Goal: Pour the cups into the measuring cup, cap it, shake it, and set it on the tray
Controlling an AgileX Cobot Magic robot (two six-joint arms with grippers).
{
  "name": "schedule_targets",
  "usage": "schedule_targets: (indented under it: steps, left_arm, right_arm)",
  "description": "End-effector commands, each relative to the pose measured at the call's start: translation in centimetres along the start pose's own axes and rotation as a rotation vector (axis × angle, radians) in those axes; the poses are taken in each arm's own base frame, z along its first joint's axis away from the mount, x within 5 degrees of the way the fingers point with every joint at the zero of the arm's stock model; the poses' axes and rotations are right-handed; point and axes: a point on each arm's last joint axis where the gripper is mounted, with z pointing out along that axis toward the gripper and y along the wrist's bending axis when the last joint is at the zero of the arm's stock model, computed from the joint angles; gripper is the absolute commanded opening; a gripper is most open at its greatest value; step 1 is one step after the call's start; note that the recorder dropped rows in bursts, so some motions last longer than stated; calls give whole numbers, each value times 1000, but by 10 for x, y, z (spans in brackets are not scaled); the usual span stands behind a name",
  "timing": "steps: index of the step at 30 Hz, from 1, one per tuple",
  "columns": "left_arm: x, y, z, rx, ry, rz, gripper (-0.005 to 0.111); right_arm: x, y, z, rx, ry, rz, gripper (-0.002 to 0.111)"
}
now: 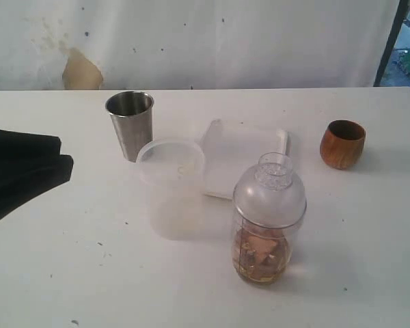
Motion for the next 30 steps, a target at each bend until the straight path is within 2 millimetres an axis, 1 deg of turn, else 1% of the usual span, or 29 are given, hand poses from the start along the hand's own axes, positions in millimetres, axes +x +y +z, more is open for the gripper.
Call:
schedule_targets:
  steps: [1,8,10,12,15,19,22,27,30]
  left_arm:
    - [2,-1,-1,5,2,-12,21]
    - [3,-1,-1,6,12,-16,21]
    - [8,-1,1,4,25,8,21]
    - [16,-2,3,1,50,37,21]
    - [35,0,9,-21,96,31,21]
    - [65,5,14,-70,174,-11,21]
    - [81,10,15,-115,206,-77,21]
    - [98,19,15,-196,197,-185,21]
    - [115,25,8,-287,102,-263,21]
  right_arm:
    - [1,0,0,1,-4,9,0]
    - [1,0,0,1,-4,6,0]
    - [1,0,0,1,-4,6,0]
    - [1,0,0,1,-4,6,0]
    - [1,0,0,1,-4,6,0]
    - [1,0,0,1,-4,6,0]
    - [1,0,0,1,-4,6,0]
    - [1,0,0,1,-4,9,0]
    - [1,0,0,1,-4,9,0]
